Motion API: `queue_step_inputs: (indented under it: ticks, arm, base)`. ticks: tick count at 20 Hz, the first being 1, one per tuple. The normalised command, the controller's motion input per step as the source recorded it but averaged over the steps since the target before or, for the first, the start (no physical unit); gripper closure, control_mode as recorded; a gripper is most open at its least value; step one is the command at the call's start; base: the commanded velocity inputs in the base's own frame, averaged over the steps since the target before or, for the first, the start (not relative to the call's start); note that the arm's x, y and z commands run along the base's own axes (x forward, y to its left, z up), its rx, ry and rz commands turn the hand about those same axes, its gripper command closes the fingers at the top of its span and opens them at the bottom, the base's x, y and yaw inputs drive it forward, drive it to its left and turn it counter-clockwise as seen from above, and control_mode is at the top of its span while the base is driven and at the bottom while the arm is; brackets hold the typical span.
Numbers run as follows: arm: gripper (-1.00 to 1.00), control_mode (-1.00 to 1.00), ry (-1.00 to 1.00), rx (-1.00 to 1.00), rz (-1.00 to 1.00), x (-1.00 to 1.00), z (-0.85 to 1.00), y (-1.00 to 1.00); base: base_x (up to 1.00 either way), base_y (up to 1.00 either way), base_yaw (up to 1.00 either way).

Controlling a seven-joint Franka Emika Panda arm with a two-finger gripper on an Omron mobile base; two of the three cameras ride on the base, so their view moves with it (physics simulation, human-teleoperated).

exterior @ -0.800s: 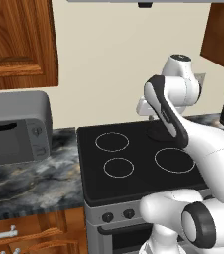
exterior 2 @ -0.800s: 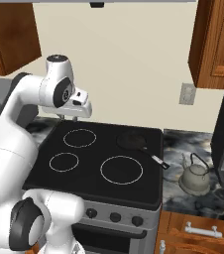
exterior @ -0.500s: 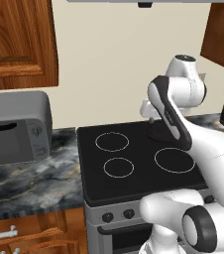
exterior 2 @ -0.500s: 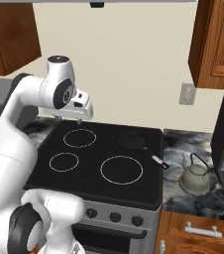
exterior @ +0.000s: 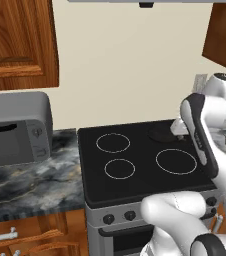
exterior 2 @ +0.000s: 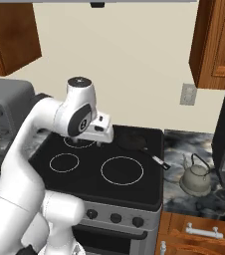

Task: Pick the kettle from the counter and place it on a stove burner. Then turn the burner on.

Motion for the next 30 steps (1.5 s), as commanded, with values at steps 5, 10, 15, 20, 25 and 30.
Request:
queue_step_inputs:
  ticks: [5,10,15,20,25,30]
  arm:
    - [-1.0,-1.0,0.0,0.0,0.0,-0.46,-0.33,-0.9]
    - [-1.0,-1.0,0.0,0.0,0.0,-0.32,-0.31,-0.93]
    - [-1.0,-1.0,-0.03,0.0,0.0,-0.21,-0.23,-0.96]
    - [-1.0,-1.0,-0.08,0.0,0.0,0.0,-0.05,-0.93]
    - [-1.0,-1.0,-0.1,0.0,0.0,0.0,0.0,-0.88]
    - [-1.0,-1.0,-0.03,0.0,0.0,0.29,0.0,-0.51]
  base:
    - [0.0,0.0,0.0]
    - [0.0,0.0,0.0]
    - [0.0,0.0,0.0]
    - [0.0,0.0,0.0]
    - [0.0,0.0,0.0]
    - [0.0,0.0,0.0]
